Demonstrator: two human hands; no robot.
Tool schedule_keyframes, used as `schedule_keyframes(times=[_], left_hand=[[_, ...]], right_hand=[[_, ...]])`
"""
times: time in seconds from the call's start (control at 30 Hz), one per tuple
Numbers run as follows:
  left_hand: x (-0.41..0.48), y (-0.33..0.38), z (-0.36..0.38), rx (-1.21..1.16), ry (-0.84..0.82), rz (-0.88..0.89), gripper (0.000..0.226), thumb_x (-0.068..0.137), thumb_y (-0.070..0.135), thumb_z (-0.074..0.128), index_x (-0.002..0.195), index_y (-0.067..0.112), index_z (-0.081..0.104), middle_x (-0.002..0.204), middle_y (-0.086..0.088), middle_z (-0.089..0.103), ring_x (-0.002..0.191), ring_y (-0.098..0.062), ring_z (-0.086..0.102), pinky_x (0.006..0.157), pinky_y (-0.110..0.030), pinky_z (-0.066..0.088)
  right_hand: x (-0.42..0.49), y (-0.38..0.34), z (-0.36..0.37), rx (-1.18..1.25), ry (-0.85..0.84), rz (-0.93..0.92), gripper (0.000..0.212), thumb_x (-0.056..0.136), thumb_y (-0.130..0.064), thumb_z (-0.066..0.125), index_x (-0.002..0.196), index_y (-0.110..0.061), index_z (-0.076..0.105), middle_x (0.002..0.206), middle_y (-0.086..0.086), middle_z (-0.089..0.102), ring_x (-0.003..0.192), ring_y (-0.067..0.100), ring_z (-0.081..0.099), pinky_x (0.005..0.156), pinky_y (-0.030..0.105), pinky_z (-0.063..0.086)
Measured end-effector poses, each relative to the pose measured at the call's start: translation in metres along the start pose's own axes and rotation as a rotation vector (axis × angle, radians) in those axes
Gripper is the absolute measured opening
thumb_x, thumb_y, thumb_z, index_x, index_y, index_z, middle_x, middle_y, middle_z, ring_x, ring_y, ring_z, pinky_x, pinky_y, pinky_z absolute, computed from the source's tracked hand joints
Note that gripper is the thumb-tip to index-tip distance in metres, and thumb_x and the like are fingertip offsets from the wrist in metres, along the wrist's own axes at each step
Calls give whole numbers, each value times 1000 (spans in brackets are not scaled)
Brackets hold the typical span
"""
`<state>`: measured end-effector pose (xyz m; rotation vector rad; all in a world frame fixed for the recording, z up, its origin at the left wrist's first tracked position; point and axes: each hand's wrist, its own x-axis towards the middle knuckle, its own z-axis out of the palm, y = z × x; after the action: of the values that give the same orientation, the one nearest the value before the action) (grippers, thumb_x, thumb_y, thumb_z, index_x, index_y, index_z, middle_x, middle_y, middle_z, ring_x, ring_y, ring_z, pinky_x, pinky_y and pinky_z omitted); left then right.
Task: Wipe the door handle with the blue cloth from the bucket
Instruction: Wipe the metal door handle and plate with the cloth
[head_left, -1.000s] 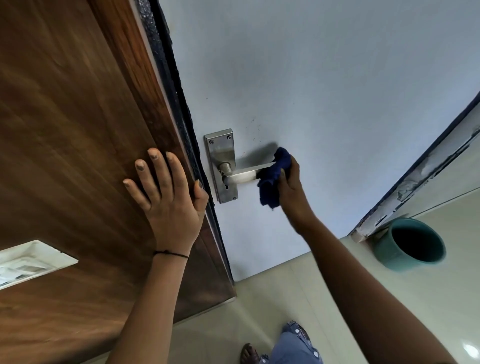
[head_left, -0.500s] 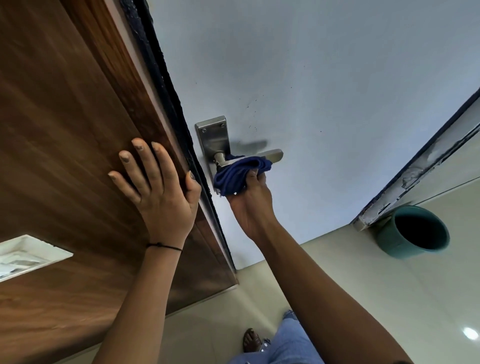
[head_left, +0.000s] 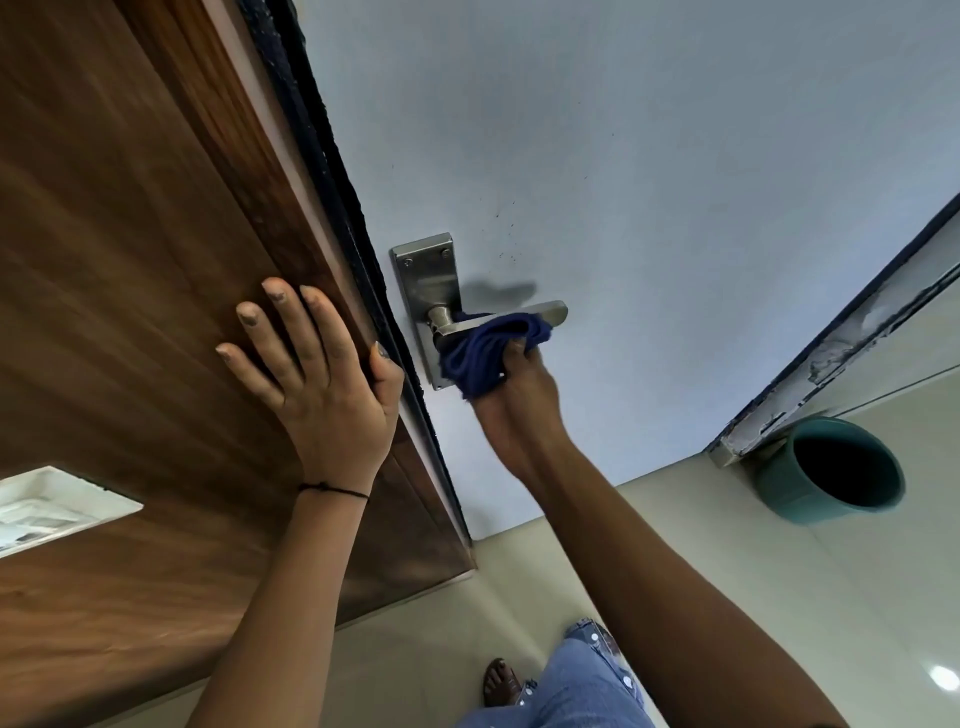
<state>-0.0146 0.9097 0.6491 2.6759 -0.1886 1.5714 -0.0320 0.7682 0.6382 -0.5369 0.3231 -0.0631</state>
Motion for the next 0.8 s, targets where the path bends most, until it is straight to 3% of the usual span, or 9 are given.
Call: schedule_keyframes(times=[0.1, 0.23, 0.33, 0.7, 0.8], left_hand=[[0, -1, -1, -10, 0, 11, 61, 93, 29, 35, 142, 0, 11, 142, -25, 16, 129, -47, 16, 116, -42, -14], [-1, 0, 0, 6, -10, 7, 63, 93, 29, 36, 142, 1, 8, 142, -24, 16, 129, -46, 16, 115, -42, -15], [-1, -1, -1, 10, -16, 4, 62, 93, 29, 36, 142, 0, 11, 142, -24, 16, 129, -46, 16, 116, -42, -14], [-2, -3, -1, 11, -23, 12, 67, 92, 29, 41, 144, 5, 6, 144, -23, 15, 130, -45, 14, 115, -42, -15], [-1, -3, -2, 12, -19, 6, 67, 92, 28, 41, 144, 4, 6, 144, -23, 14, 130, -45, 14, 115, -42, -16]], right_hand=[[-1, 12, 6, -59, -6, -14, 34, 103, -13, 29, 136, -15, 36, 127, 10, 52, 119, 26, 53, 89, 32, 51], [-5, 33, 12, -261, -36, 14, 23, 102, -18, 31, 118, -22, 47, 135, 13, 52, 124, 27, 53, 105, 41, 44], [-7, 48, 18, -376, -33, 10, 25, 102, -20, 32, 124, -19, 45, 134, 12, 54, 122, 26, 55, 106, 45, 44], [-7, 42, 14, -885, -21, -77, 26, 100, -19, 38, 126, -16, 43, 122, 5, 57, 111, 22, 61, 91, 34, 54], [-7, 27, 8, -1172, -107, -128, 30, 99, -18, 41, 129, -12, 44, 123, 10, 60, 98, 16, 62, 73, 17, 53]])
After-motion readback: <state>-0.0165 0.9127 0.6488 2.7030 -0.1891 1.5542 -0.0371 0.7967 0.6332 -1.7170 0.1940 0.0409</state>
